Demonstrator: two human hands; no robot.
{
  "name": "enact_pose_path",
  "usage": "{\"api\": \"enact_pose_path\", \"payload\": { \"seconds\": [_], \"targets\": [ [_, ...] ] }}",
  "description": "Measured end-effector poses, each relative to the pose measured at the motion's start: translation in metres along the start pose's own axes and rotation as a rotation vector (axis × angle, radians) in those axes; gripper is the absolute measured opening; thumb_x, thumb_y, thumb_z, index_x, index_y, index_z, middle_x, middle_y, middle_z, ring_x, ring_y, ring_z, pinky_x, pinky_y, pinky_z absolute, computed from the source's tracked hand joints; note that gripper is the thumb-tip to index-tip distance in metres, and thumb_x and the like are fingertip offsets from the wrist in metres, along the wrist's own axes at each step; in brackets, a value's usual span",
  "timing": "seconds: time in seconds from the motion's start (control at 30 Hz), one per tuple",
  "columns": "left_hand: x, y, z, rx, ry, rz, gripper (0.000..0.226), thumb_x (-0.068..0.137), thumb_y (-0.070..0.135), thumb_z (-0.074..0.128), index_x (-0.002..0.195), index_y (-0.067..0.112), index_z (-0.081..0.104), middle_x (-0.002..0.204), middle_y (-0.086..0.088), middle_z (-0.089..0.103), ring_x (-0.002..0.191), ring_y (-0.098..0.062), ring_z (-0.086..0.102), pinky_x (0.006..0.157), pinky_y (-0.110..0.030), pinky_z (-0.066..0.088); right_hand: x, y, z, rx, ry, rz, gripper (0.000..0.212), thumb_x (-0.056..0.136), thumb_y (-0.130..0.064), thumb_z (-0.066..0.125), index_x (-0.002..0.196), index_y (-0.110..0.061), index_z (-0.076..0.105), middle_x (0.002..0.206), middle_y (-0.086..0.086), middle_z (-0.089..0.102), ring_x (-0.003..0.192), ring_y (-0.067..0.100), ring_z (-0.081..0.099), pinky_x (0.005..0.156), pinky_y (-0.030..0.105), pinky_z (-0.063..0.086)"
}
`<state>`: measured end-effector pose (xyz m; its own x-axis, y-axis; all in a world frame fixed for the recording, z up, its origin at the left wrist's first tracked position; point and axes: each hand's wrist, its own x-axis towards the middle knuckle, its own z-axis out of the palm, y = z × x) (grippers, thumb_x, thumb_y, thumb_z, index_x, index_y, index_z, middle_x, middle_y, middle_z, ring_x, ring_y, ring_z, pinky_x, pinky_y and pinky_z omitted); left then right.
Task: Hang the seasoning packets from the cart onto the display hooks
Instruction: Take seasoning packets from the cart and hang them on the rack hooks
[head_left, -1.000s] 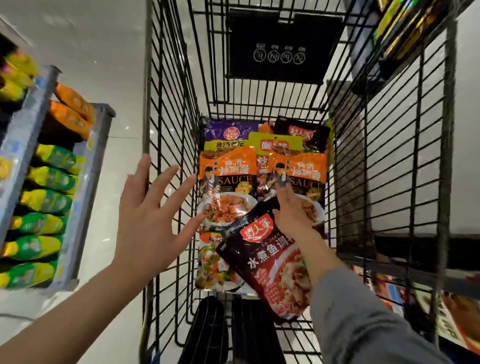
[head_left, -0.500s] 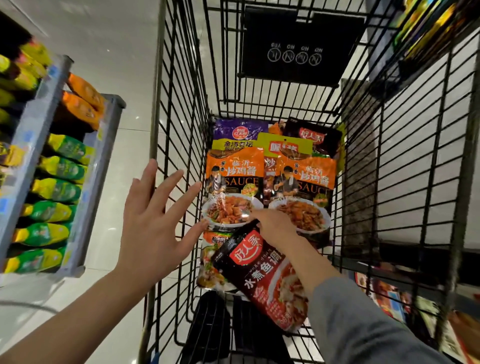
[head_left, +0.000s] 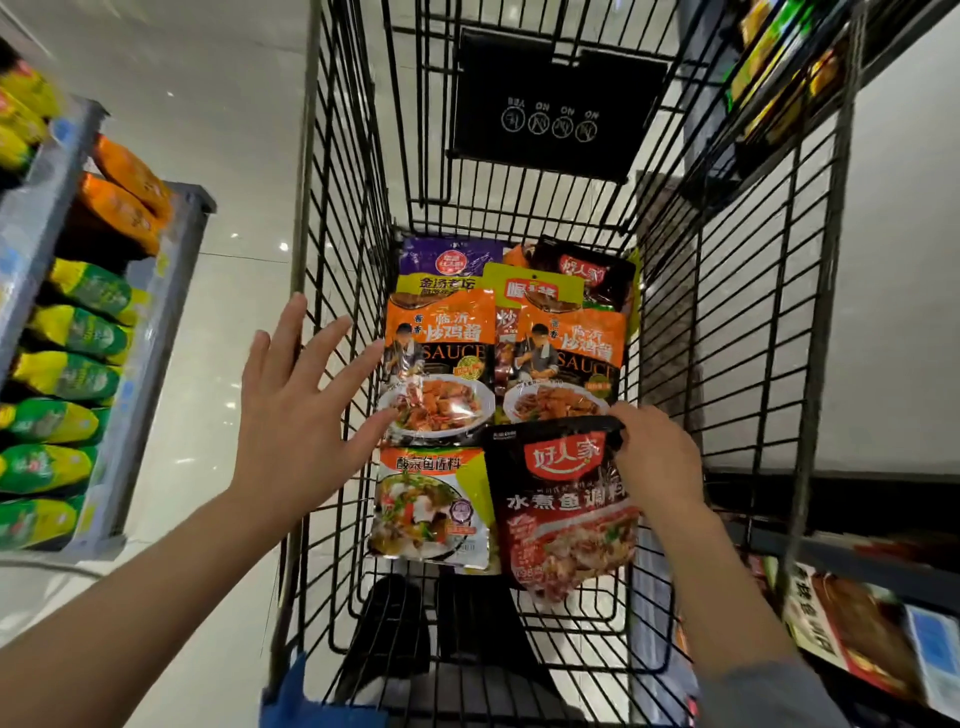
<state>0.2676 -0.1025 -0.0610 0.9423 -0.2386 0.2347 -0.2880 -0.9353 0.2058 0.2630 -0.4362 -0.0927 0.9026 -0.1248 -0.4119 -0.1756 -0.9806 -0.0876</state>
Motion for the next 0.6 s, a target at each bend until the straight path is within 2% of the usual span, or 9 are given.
{"api": "enact_pose_path", "payload": {
  "seconds": [0.1, 0.2, 0.3, 0.4, 0.5, 0.6],
  "targets": [
    [0.000, 0.000, 0.000, 0.017, -0.015, 0.000, 0.054, 0.082, 0.051, 0.057, 0.123, 0.016, 0.065, 0.135, -0.015, 0.053, 0.143, -0.037, 0.019, 0.109, -0.061, 0.024, 0.002, 0.001, -0.003, 0.044, 0.018, 0.075, 0.029, 0.093, -0.018, 0.046, 0.121, -0.020, 0.054, 0.100, 0.012, 0.054, 0.090, 0.033, 0.056, 0.067, 0.033, 0.039],
    [-0.001, 0.002, -0.002, 0.029, -0.024, 0.003, 0.056, 0.082, 0.052, 0.055, 0.125, 0.017, 0.064, 0.135, -0.015, 0.053, 0.143, -0.037, 0.019, 0.109, -0.061, 0.024, 0.027, -0.002, 0.000, -0.022, -0.001, 0.010, 0.031, 0.094, -0.021, 0.042, 0.123, -0.024, 0.053, 0.102, 0.011, 0.056, 0.092, 0.032, 0.058, 0.068, 0.032, 0.041],
    [-0.001, 0.002, -0.003, 0.029, -0.020, 0.007, 0.056, 0.083, 0.052, 0.054, 0.127, 0.019, 0.062, 0.137, -0.014, 0.052, 0.144, -0.036, 0.018, 0.111, -0.060, 0.022, 0.057, -0.008, 0.014, -0.143, -0.146, -0.094, 0.031, 0.093, -0.017, 0.041, 0.120, -0.022, 0.055, 0.112, 0.008, 0.060, 0.100, 0.030, 0.059, 0.079, 0.035, 0.047],
    [-0.001, 0.003, -0.003, 0.002, 0.002, 0.002, 0.056, 0.083, 0.052, 0.054, 0.129, 0.019, 0.060, 0.138, -0.013, 0.051, 0.145, -0.035, 0.018, 0.112, -0.059, 0.023, 0.091, -0.013, 0.029, -0.081, -0.278, -0.065, 0.033, 0.092, -0.019, 0.044, 0.123, -0.026, 0.054, 0.121, 0.010, 0.055, 0.106, 0.030, 0.056, 0.088, 0.041, 0.048],
    [0.000, 0.004, -0.003, 0.001, 0.019, -0.010, 0.055, 0.083, 0.050, 0.056, 0.129, 0.019, 0.060, 0.137, -0.013, 0.052, 0.143, -0.037, 0.021, 0.108, -0.061, 0.028, 0.135, -0.016, 0.025, 0.030, -0.189, -0.057, 0.040, 0.094, -0.028, 0.050, 0.133, -0.020, 0.048, 0.139, 0.013, 0.043, 0.123, 0.033, 0.046, 0.096, 0.041, 0.043],
    [0.001, 0.004, -0.002, 0.016, -0.009, -0.005, 0.058, 0.083, 0.050, 0.057, 0.133, 0.020, 0.055, 0.140, -0.011, 0.049, 0.143, -0.039, 0.020, 0.105, -0.064, 0.030, 0.180, -0.014, 0.017, 0.073, -0.133, -0.104, 0.045, 0.092, -0.027, 0.053, 0.134, -0.011, 0.047, 0.135, 0.019, 0.049, 0.121, 0.036, 0.047, 0.096, 0.041, 0.042]
  ]
}}
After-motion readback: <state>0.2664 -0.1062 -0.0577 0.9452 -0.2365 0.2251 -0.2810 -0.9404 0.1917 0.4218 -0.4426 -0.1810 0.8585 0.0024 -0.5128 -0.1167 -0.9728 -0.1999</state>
